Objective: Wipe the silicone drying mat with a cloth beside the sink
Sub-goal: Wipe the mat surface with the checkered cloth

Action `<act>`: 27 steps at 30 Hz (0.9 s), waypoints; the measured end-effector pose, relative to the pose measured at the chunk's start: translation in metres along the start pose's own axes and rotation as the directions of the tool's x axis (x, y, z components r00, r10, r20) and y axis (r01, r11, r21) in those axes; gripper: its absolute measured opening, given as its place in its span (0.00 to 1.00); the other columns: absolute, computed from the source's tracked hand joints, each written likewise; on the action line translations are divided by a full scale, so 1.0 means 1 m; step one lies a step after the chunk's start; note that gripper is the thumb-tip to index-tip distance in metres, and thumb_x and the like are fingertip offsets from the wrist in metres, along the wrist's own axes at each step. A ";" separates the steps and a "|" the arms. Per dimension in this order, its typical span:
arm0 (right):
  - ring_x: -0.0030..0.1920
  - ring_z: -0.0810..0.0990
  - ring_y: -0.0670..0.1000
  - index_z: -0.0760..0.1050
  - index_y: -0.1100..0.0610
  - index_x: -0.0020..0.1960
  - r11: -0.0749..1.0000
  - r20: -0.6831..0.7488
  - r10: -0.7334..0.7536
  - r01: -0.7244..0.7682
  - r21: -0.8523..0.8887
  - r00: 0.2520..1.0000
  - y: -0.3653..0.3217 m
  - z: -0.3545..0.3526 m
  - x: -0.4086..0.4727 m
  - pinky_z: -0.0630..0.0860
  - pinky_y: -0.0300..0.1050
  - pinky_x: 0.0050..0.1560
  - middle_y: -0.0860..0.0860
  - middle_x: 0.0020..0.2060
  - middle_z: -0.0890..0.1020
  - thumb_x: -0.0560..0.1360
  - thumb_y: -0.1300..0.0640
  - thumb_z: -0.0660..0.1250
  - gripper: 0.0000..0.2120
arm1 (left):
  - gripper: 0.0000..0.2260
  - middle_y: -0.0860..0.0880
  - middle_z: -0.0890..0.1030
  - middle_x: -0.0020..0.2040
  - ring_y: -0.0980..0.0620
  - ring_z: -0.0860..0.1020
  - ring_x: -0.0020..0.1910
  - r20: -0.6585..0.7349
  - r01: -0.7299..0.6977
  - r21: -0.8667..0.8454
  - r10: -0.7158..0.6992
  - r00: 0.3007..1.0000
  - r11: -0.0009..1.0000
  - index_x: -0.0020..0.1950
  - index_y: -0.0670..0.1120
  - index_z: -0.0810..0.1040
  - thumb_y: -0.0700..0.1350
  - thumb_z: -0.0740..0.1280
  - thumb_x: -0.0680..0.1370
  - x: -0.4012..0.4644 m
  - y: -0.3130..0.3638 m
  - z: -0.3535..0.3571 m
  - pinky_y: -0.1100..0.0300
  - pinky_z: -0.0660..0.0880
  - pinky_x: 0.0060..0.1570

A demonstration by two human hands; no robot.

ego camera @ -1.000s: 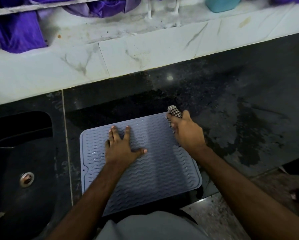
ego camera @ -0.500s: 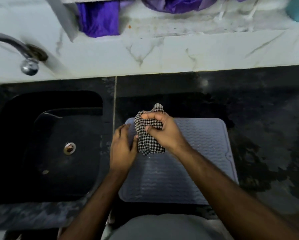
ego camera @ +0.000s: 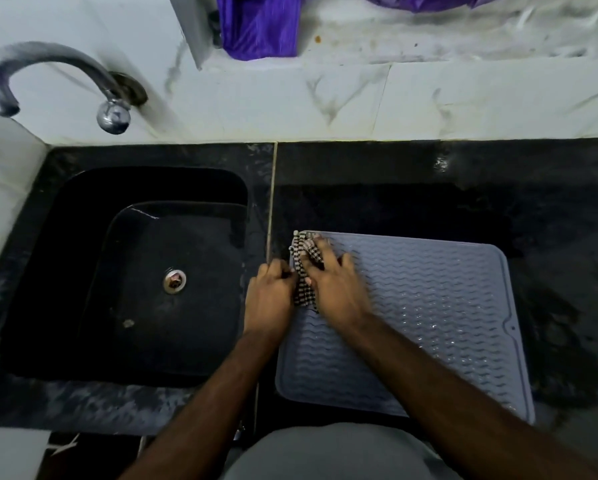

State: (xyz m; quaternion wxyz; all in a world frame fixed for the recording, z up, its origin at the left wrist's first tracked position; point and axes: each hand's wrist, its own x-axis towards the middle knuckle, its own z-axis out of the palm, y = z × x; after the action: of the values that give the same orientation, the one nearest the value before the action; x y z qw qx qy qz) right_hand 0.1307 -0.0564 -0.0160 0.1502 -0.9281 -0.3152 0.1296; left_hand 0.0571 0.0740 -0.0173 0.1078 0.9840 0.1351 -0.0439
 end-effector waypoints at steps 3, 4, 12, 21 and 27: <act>0.63 0.62 0.62 0.60 0.42 0.76 0.998 0.067 0.028 -0.024 -0.059 0.997 -0.006 0.005 0.008 0.77 0.58 0.56 0.48 0.79 0.49 0.81 0.57 0.58 0.26 | 0.11 0.48 0.74 0.58 0.47 0.72 0.56 0.048 0.028 0.053 -0.031 0.998 0.998 0.59 0.49 0.82 0.46 0.64 0.80 0.005 0.004 -0.003 0.52 0.73 0.50; 0.63 0.63 0.63 0.60 0.43 0.76 0.998 0.065 0.029 -0.025 -0.063 0.997 -0.008 0.005 0.011 0.76 0.58 0.58 0.48 0.78 0.49 0.81 0.58 0.59 0.26 | 0.11 0.48 0.74 0.58 0.47 0.72 0.57 0.054 0.042 0.063 -0.045 0.998 0.997 0.59 0.48 0.82 0.45 0.63 0.81 0.006 0.007 -0.003 0.52 0.72 0.50; 0.57 0.69 0.59 0.77 0.45 0.66 1.000 0.034 0.008 -0.007 -0.019 0.999 -0.012 -0.008 0.032 0.71 0.49 0.59 0.48 0.74 0.64 0.82 0.55 0.58 0.16 | 0.14 0.46 0.72 0.63 0.46 0.70 0.64 0.088 0.057 0.154 -0.071 0.994 0.986 0.64 0.46 0.80 0.43 0.60 0.82 0.006 0.028 -0.008 0.51 0.71 0.58; 0.62 0.64 0.60 0.67 0.40 0.73 0.985 0.130 0.020 0.002 -0.172 0.991 0.010 -0.020 0.010 0.75 0.55 0.58 0.43 0.78 0.57 0.82 0.56 0.59 0.21 | 0.12 0.45 0.73 0.61 0.45 0.71 0.62 0.061 0.095 0.233 -0.112 0.992 0.968 0.61 0.44 0.80 0.41 0.60 0.82 0.001 0.042 -0.009 0.51 0.72 0.56; 0.67 0.66 0.56 0.68 0.34 0.70 0.990 0.174 0.119 -0.103 -0.095 0.978 0.034 -0.035 0.023 0.74 0.55 0.60 0.48 0.67 0.75 0.80 0.40 0.60 0.19 | 0.13 0.44 0.74 0.61 0.46 0.72 0.61 0.055 0.119 0.299 -0.141 0.988 0.947 0.62 0.44 0.79 0.40 0.58 0.82 -0.005 0.051 -0.009 0.52 0.72 0.55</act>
State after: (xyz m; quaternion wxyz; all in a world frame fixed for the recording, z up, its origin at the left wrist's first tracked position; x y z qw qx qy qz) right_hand 0.1781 -0.0746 0.0007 0.0741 -0.9344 -0.2803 0.2072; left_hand 0.0667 0.0269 0.0027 -0.0382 0.9756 0.1876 -0.1076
